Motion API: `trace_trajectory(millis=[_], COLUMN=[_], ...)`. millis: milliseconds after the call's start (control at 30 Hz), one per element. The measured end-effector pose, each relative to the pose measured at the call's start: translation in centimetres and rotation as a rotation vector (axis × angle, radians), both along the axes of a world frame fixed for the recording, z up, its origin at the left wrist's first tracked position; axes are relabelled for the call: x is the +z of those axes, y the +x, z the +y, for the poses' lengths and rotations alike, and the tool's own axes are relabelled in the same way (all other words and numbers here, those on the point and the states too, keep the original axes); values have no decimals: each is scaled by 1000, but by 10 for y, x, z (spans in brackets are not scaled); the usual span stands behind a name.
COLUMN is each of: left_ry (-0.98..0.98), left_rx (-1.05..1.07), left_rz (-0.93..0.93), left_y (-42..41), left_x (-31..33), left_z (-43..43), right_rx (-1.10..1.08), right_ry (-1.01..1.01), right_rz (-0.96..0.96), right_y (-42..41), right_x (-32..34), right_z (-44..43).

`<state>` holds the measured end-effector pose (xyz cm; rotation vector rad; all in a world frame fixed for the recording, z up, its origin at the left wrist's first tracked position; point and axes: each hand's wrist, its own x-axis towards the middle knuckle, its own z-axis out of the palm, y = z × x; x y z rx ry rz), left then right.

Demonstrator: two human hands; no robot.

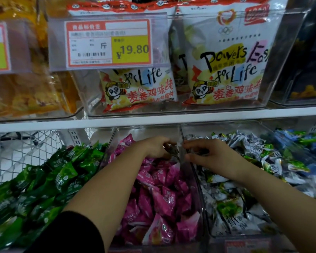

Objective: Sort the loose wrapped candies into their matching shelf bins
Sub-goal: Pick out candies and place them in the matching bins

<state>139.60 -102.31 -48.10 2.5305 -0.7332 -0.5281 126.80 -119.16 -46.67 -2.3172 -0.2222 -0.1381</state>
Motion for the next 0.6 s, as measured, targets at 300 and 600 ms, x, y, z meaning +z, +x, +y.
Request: trace_trajectory(millis=[300,600], left_ry=[43,122], left_rx=[-70,-74], left_rz=[-15,-53], left_y=[2,7], left_x=[2,-2], left_z=[3,7], right_rx=[-3,-5], right_ry=[-1,-4], right_rz=[2,-2], right_y=[0,1], right_x=[0,-2], right_z=[0,-2])
